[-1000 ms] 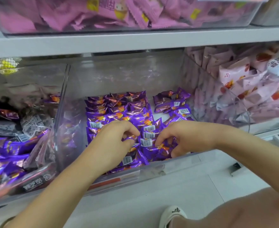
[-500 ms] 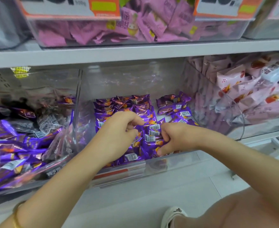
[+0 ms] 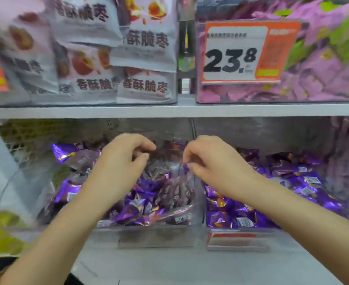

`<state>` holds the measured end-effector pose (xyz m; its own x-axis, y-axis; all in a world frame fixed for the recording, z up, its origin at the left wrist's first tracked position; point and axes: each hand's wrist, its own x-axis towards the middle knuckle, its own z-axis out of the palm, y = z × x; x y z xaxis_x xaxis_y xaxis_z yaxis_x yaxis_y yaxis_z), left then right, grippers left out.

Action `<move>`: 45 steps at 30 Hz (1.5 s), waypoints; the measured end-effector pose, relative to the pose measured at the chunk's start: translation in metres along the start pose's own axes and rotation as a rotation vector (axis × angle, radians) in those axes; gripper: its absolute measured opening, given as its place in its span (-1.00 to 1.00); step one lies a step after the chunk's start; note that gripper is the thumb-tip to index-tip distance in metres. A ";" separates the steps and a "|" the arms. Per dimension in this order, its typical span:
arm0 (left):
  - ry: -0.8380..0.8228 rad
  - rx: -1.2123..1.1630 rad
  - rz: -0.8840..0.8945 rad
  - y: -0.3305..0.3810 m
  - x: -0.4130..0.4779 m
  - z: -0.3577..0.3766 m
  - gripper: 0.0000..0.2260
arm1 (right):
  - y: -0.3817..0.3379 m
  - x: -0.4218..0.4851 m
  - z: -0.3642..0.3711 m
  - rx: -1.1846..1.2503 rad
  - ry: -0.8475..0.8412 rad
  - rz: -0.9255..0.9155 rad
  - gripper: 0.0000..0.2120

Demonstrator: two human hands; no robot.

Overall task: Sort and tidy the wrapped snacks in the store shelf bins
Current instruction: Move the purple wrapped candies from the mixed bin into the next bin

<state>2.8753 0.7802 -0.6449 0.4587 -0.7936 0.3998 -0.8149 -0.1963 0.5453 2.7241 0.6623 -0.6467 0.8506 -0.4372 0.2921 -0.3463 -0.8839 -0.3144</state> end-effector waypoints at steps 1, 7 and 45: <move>0.046 0.058 -0.030 -0.017 0.001 -0.009 -0.75 | -0.008 0.012 0.004 -0.040 0.022 -0.029 -0.87; 0.202 0.176 -0.098 -0.080 -0.007 -0.038 -0.71 | -0.050 0.081 0.038 0.123 -0.203 -0.124 -0.68; -0.142 0.113 -0.127 -0.106 -0.027 -0.070 -0.67 | -0.055 0.097 0.075 0.747 -0.244 0.070 -0.60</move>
<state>2.9745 0.8622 -0.6623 0.5119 -0.8301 0.2212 -0.7921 -0.3564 0.4956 2.8556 0.6809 -0.6691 0.9293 -0.3626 0.0703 -0.1181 -0.4722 -0.8735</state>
